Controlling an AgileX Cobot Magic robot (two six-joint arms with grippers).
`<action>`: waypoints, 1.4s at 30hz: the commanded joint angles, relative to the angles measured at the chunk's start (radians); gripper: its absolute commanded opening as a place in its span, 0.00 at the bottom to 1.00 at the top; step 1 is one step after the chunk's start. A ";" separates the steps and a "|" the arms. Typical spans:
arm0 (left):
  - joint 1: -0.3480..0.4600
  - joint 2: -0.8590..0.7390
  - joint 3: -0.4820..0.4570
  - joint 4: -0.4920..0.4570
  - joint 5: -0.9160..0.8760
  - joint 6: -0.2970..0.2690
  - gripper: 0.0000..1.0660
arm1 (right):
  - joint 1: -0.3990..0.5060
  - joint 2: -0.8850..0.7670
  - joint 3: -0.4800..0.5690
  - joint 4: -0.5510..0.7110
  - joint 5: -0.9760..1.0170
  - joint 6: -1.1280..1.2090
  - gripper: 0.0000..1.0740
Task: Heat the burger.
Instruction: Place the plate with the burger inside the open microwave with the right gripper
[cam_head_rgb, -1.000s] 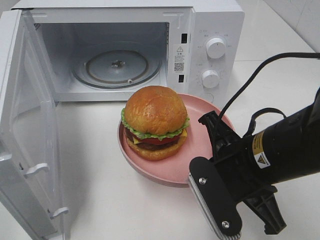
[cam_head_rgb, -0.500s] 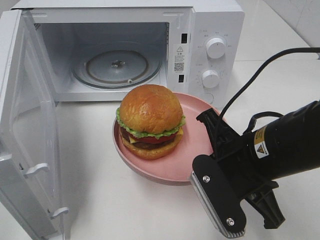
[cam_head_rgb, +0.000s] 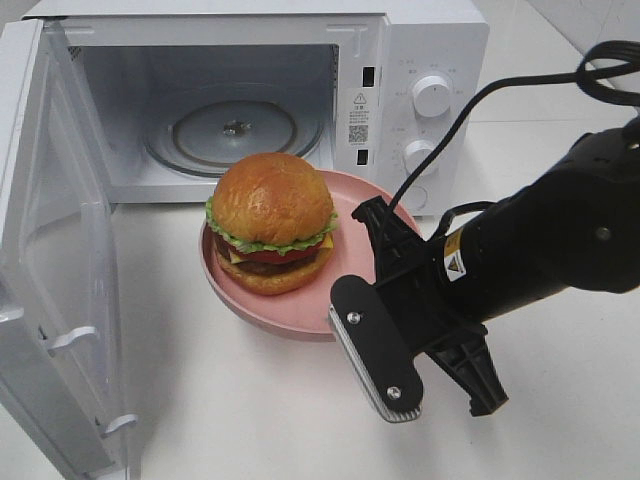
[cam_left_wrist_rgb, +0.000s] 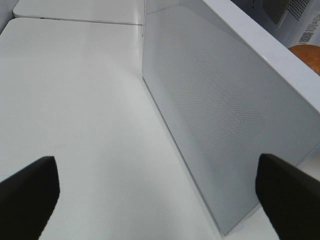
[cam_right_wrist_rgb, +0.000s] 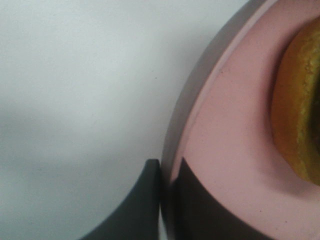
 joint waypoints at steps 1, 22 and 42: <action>-0.004 -0.002 0.001 -0.002 0.003 -0.001 0.94 | -0.006 0.015 -0.042 -0.015 -0.064 0.002 0.00; -0.004 -0.002 0.001 -0.002 0.003 -0.001 0.94 | -0.006 0.202 -0.276 -0.100 -0.031 0.118 0.00; -0.004 -0.002 0.001 -0.002 0.003 -0.001 0.94 | -0.006 0.389 -0.591 -0.188 0.115 0.263 0.00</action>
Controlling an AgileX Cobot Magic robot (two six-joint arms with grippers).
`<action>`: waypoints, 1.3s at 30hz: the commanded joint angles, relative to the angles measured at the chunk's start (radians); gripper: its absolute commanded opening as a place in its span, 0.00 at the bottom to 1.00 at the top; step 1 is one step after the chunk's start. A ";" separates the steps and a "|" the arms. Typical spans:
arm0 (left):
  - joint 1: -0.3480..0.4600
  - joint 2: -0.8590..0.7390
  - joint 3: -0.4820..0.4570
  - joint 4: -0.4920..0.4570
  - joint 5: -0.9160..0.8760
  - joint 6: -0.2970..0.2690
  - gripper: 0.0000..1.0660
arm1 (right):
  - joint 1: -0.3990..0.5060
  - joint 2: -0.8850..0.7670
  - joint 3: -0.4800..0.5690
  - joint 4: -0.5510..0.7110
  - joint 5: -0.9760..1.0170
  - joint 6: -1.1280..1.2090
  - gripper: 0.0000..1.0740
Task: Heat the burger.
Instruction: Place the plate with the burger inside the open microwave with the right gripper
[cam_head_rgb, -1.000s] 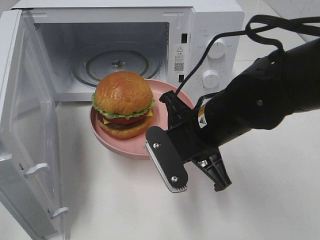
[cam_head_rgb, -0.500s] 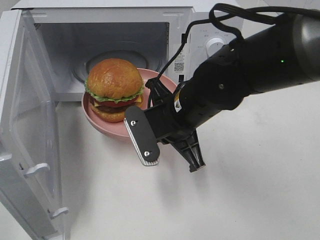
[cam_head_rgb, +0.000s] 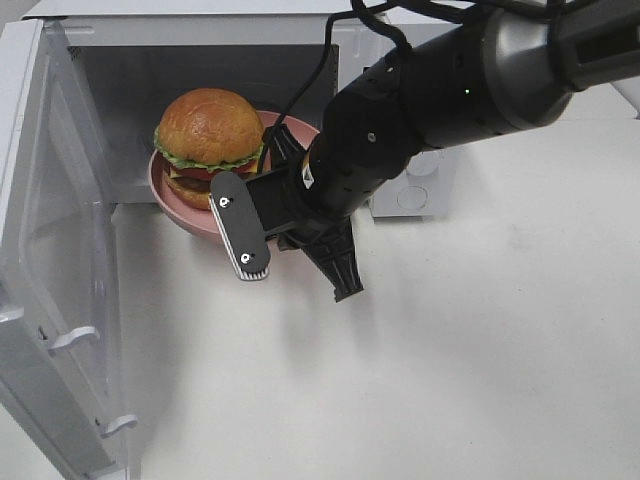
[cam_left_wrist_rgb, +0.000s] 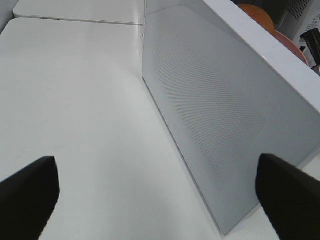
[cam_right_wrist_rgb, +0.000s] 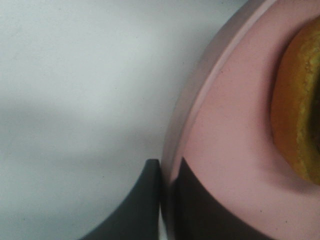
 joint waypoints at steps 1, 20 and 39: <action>-0.004 -0.002 0.001 -0.002 0.003 -0.001 0.94 | -0.006 0.011 -0.051 -0.012 -0.018 0.021 0.00; -0.004 -0.002 0.001 -0.002 0.003 -0.001 0.94 | -0.029 0.198 -0.369 -0.063 0.156 0.138 0.00; -0.004 -0.002 0.001 -0.002 0.003 -0.001 0.94 | -0.073 0.345 -0.605 -0.060 0.213 0.165 0.00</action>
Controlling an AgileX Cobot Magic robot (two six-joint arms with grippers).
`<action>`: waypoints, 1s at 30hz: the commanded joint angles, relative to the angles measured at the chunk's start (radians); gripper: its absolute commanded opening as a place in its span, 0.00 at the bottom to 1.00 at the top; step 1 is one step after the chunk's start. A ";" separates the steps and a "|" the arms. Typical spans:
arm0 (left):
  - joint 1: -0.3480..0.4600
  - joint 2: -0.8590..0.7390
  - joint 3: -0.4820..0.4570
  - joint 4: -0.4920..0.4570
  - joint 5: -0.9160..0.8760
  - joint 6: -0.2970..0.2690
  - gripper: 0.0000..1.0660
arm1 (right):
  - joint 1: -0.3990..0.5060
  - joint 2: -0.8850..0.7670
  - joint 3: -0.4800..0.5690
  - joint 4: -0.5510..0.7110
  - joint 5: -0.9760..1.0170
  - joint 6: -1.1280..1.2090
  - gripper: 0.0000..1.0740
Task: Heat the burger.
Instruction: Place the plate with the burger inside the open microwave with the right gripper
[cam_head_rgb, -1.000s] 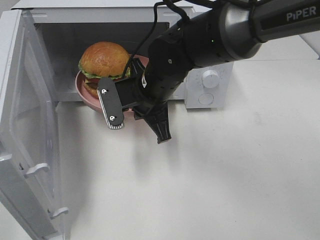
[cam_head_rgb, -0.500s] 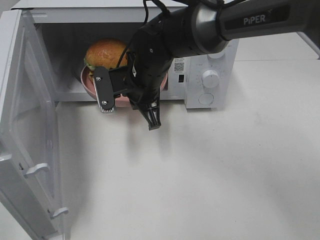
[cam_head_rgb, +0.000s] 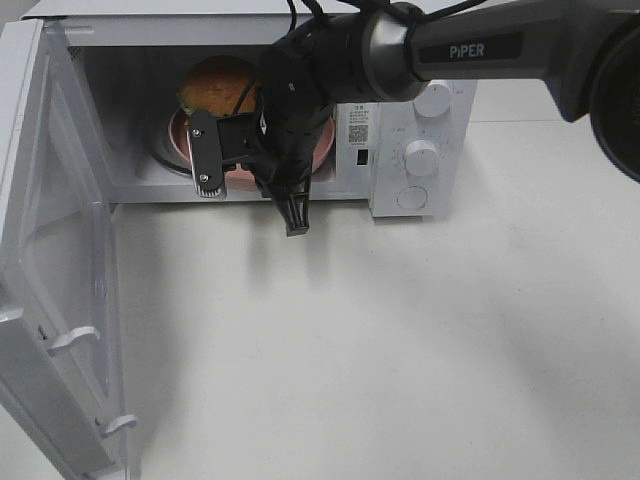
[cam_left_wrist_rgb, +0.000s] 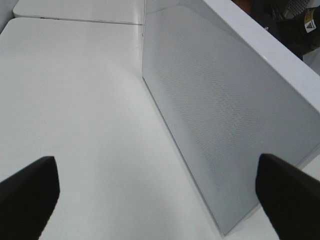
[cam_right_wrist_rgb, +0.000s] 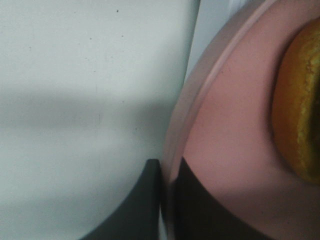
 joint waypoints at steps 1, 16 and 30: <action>-0.004 -0.002 0.001 -0.002 0.003 -0.001 0.94 | -0.008 0.009 -0.043 -0.012 -0.031 0.011 0.00; -0.004 -0.002 0.001 -0.001 0.003 -0.001 0.94 | -0.016 0.083 -0.183 0.074 -0.029 0.015 0.01; -0.004 -0.002 0.001 -0.001 0.003 -0.001 0.94 | -0.032 0.116 -0.198 0.065 -0.072 0.014 0.01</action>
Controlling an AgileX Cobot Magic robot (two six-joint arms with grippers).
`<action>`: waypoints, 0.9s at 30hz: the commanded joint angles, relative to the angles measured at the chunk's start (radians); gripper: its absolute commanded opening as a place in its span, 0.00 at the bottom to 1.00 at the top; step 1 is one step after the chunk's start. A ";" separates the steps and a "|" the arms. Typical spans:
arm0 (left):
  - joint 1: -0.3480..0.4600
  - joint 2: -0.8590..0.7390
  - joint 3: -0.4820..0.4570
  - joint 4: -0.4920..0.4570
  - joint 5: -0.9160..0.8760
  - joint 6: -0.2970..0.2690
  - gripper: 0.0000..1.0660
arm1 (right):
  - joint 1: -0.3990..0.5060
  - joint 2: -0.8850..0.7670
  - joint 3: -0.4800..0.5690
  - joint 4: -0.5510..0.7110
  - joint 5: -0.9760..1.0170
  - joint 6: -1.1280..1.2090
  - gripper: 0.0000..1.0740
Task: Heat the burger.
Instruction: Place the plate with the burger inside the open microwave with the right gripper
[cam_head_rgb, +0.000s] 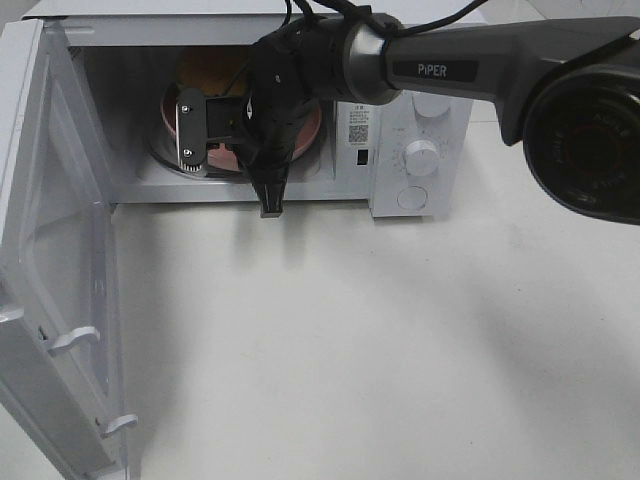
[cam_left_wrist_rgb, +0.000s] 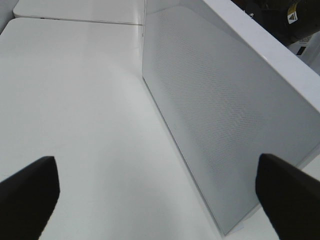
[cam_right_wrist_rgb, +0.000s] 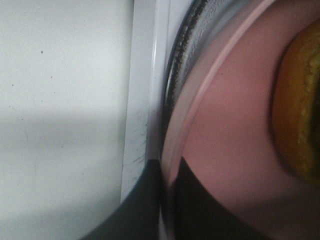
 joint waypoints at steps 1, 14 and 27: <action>-0.004 -0.002 0.001 -0.001 0.003 -0.001 0.94 | -0.016 0.002 -0.011 -0.005 -0.079 0.006 0.01; -0.004 -0.002 0.001 -0.001 0.003 -0.001 0.94 | -0.016 0.040 -0.038 -0.022 -0.105 0.006 0.01; -0.004 -0.002 0.001 -0.001 0.003 -0.001 0.94 | -0.015 0.051 -0.057 0.006 -0.089 0.007 0.10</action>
